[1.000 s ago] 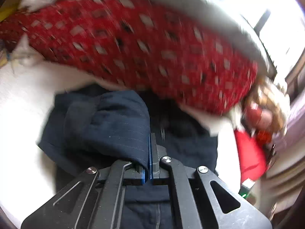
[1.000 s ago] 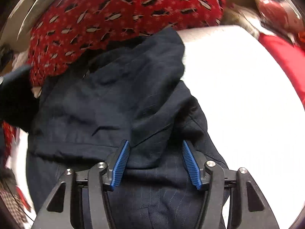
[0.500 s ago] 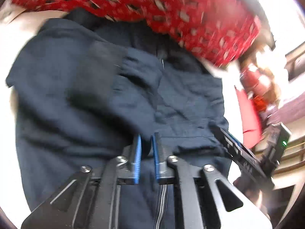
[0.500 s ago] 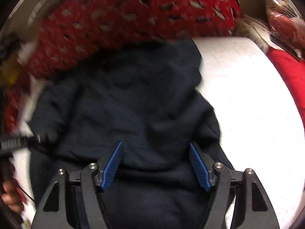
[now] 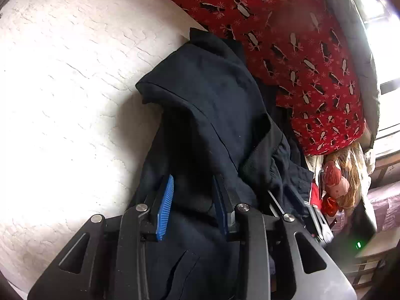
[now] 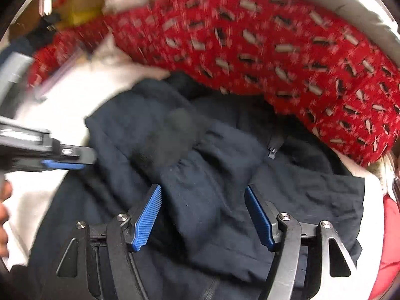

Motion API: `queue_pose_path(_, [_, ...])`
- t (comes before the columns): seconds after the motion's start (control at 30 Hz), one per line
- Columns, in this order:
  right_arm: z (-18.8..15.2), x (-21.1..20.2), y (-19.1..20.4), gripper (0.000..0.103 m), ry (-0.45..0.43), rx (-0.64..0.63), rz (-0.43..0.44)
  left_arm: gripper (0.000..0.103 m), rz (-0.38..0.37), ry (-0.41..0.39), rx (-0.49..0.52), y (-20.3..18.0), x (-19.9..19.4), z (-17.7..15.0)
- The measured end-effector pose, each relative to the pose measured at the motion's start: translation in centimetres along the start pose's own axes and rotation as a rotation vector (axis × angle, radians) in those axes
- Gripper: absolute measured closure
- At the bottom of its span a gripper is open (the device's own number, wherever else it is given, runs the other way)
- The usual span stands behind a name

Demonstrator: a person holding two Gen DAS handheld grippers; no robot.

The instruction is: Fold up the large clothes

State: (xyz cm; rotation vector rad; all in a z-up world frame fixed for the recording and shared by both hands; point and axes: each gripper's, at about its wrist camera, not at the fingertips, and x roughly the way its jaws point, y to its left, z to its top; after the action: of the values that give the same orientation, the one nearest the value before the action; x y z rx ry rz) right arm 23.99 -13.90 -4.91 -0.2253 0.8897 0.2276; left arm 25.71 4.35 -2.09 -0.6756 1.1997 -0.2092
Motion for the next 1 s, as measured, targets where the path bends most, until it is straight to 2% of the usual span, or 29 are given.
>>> queue_pose_path(0.07, [0.0,1.2,0.1,0.081,0.036,0.021,0.03,0.074,0.01,-0.003,0.014,-0.6,0.4,0.2])
queue_pose_path(0.13, [-0.2,0.7,-1.7,0.101,0.016,0.085,0.078,0.074,0.014,-0.005,0.019,-1.0,0.8,0.4])
queue_pose_path(0.23, [-1.6,-1.5,-4.9,0.102,-0.073,0.241,0.13,0.074,0.027,-0.018,0.024,-1.4,0.8,0.1])
queue_pose_path(0.3, [-3.2,-3.0,-8.9,0.102,-0.108,0.412,0.187,0.074,0.047,-0.03,0.04,-2.2,0.8,-0.2])
queue_pose_path(0.4, [-6.3,-3.7,-14.6,0.102,-0.122,0.661,0.273,0.074,0.074,-0.047,0.059,-2.7,0.6,-0.4])
queue_pose_path(0.47, [-8.6,-3.5,-17.6,0.103,-0.104,0.798,0.306,0.074,0.056,-0.047,0.055,-3.1,0.2,-0.8])
queue_pose_path(0.53, [-10.9,-3.0,-19.8,0.103,-0.065,0.883,0.301,0.072,0.011,-0.047,0.055,-3.7,-0.4,-1.2])
queue_pose_path(0.57, [-12.0,-2.9,-20.9,0.097,-0.046,0.924,0.289,0.07,0.003,-0.061,0.069,-4.1,-0.8,-1.4])
queue_pose_path(0.63, [-14.2,-3.6,-22.4,0.096,-0.082,1.011,0.326,0.058,0.027,-0.091,0.098,-4.8,-1.1,-1.2])
queue_pose_path(0.7, [-15.1,-4.1,-23.3,0.086,-0.142,1.063,0.369,0.057,0.05,-0.093,0.091,-5.0,-0.7,-0.6])
queue_pose_path(0.77, [-14.7,-3.9,-23.2,0.051,-0.149,1.056,0.39,0.057,0.048,-0.075,0.054,-4.6,0.2,0.2])
queue_pose_path(0.8, [-14.3,-3.8,-22.9,0.046,-0.137,1.042,0.387,0.057,0.051,-0.066,0.036,-4.1,0.7,0.6])
queue_pose_path(0.87, [-13.0,-2.7,-22.1,0.046,-0.105,0.994,0.356,0.057,0.062,-0.041,-0.012,-3.4,2.0,1.5])
queue_pose_path(0.93, [-11.9,-0.9,-21.5,0.046,-0.039,0.969,0.27,0.057,0.062,-0.022,-0.042,-2.7,2.4,1.8])
queue_pose_path(0.97, [-11.5,0.3,-21.3,0.046,0.011,0.974,0.257,0.057,0.054,-0.024,-0.049,-2.6,2.3,1.8])
queue_pose_path(1.0, [-11.4,1.0,-21.3,0.046,0.022,0.99,0.273,0.057,0.046,-0.031,-0.048,-2.6,2.0,1.7])
